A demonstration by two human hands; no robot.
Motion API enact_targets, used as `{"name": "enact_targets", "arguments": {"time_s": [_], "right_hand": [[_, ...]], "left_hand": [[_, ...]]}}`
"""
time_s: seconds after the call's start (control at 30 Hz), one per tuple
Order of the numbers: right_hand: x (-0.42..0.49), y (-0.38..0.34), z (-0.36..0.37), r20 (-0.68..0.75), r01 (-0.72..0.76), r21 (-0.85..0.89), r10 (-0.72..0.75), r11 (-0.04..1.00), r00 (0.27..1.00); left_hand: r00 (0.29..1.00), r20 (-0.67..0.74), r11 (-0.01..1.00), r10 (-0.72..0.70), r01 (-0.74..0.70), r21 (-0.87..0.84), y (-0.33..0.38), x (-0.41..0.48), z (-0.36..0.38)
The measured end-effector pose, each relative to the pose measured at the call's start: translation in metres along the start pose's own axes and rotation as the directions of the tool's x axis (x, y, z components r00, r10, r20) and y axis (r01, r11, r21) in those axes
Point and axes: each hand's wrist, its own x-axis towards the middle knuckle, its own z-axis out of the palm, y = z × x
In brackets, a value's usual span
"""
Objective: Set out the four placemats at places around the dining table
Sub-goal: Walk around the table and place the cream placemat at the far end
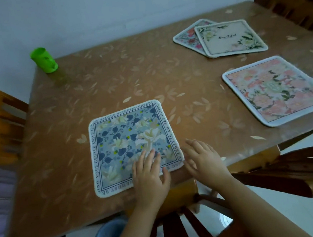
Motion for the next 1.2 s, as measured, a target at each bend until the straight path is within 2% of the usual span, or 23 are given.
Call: {"name": "enact_targets", "arguments": {"time_s": [0.07,0.2,0.43,0.67,1.0,1.2], "right_hand": [[-0.008,0.008,-0.019,-0.044,-0.032,0.015,0.032,0.999,0.999],[-0.027,0.035,-0.062,-0.124,-0.012,-0.063,0.004,0.998,0.992],[-0.082,0.113,-0.138,-0.276,-0.153,-0.093,0.123,0.984,0.953],[-0.152,0.197,-0.193,-0.337,-0.289,-0.076,0.248,0.954,0.908],[-0.244,0.28,-0.246,-0.541,-0.48,-0.049,0.38,0.876,0.75],[-0.281,0.332,-0.269,-0.603,-0.561,-0.043,0.426,0.827,0.674]], "left_hand": [[0.999,-0.013,0.999,0.032,-0.032,-0.023,0.03,0.004,0.002],[0.994,-0.039,0.994,0.1,-0.102,-0.034,0.09,0.013,0.005],[0.977,-0.01,0.971,0.215,-0.215,-0.105,0.199,0.031,0.021],[0.932,0.03,0.928,0.361,-0.355,-0.113,0.317,0.033,0.058],[0.804,0.138,0.814,0.578,-0.556,-0.169,0.436,0.023,0.102],[0.735,0.134,0.743,0.665,-0.632,-0.219,0.511,0.024,0.137]]}}
